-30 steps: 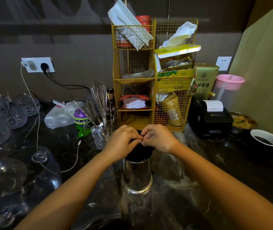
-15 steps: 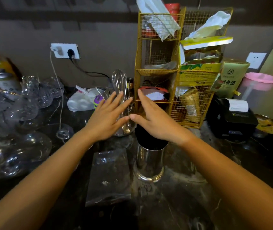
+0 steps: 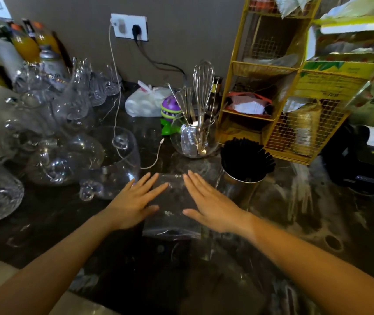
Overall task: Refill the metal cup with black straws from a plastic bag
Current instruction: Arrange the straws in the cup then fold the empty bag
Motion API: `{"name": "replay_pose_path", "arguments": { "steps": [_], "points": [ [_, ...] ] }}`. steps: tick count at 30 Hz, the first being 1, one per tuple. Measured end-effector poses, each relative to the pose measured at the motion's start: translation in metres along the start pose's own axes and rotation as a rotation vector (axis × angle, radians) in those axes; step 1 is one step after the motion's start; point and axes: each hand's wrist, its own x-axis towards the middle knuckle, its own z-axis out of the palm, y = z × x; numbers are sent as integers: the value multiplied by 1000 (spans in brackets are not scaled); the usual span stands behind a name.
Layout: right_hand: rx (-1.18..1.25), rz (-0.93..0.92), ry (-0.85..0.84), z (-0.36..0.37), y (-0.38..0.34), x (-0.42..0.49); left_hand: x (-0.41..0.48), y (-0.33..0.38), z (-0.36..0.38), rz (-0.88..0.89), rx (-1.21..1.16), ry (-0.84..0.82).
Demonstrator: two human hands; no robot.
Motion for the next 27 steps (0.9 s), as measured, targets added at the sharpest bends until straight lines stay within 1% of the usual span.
{"name": "replay_pose_path", "arguments": {
  "steps": [4,9,12,14,19,20,22,25,27],
  "points": [
    [-38,45,-137,33,18,-4,-12,-17,29,-72,14,-108],
    [-32,78,-212,55,29,-8,-17,-24,43,-152,-18,-223],
    [-10,92,-225,62,33,-5,-14,-19,46,-174,-49,-285],
    [-1,96,-221,67,36,-2,-11,-17,47,-166,-55,-296],
    [42,85,-179,73,39,4,-2,-17,53,-108,-108,-261],
    [80,84,-161,73,40,4,0,-17,53,-101,-162,-230],
    [198,80,-104,72,41,7,1,-16,49,-114,-367,-127],
    [405,96,-5,70,43,9,2,-11,41,-212,-721,5],
    [543,100,106,67,41,9,2,-9,39,-261,-837,69]
  ]
}}
